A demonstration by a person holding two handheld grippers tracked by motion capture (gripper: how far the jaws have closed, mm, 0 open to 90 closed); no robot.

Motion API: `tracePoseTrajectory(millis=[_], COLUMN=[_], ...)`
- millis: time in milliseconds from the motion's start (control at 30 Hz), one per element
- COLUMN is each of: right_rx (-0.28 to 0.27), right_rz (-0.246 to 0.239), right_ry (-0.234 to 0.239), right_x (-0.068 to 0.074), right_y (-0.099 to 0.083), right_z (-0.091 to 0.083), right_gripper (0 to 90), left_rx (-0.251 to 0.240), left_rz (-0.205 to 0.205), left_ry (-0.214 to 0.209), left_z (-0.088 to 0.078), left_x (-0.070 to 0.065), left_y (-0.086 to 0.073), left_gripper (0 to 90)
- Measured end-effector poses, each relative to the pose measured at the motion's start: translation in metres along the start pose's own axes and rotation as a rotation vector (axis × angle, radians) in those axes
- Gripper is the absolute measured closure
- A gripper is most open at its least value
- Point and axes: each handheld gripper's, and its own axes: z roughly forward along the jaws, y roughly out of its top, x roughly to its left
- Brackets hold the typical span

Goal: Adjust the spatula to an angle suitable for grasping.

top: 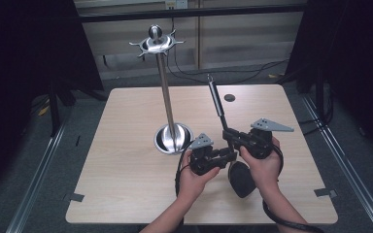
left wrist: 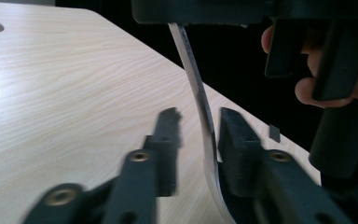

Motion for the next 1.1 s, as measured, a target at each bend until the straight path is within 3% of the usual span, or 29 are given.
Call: tracePoseTrajectory(millis=[67,167,333,433,467,600,800,900,1100], right_rx=[-0.009,-0.008,0.005,-0.007,-0.01,-0.023,0.004,0.043,0.091], right_rz=[0.008,0.008,0.019,0.008,0.008,0.021,0.007,-0.007,-0.006], right_ry=[0.011,0.003,0.043,0.041,0.044,0.06,0.012,-0.025,-0.048], right_x=[0.004,0.006,0.006,0.004,0.004,-0.006,-0.021,-0.031,-0.039], right_y=[0.001,0.003,0.005,0.003,0.002,-0.003,-0.014,-0.025,-0.038], right_z=[-0.001,-0.002,-0.002,-0.006,-0.007,-0.013,-0.016,-0.015,-0.01], right_gripper=[75.6,75.4,74.0,59.9,58.7,47.2,38.6,33.1,24.0], left_rx=[0.0,0.012,0.033,0.022,0.023,0.004,0.0,0.003,-0.008], left_rz=[0.003,0.016,0.055,0.03,0.046,0.036,0.054,0.055,0.089], left_ry=[-0.033,-0.003,0.031,0.024,0.04,0.041,0.062,0.066,0.071], left_z=[-0.001,-0.005,-0.012,-0.018,-0.023,-0.033,-0.043,-0.05,-0.058], left_x=[0.0,0.0,0.004,0.007,0.009,0.014,0.018,0.021,0.02], left_y=[0.002,0.003,0.002,0.0,0.001,0.002,0.004,0.003,0.005], left_gripper=[82.8,85.6,88.0,88.0,88.0,87.9,87.9,87.9,87.9])
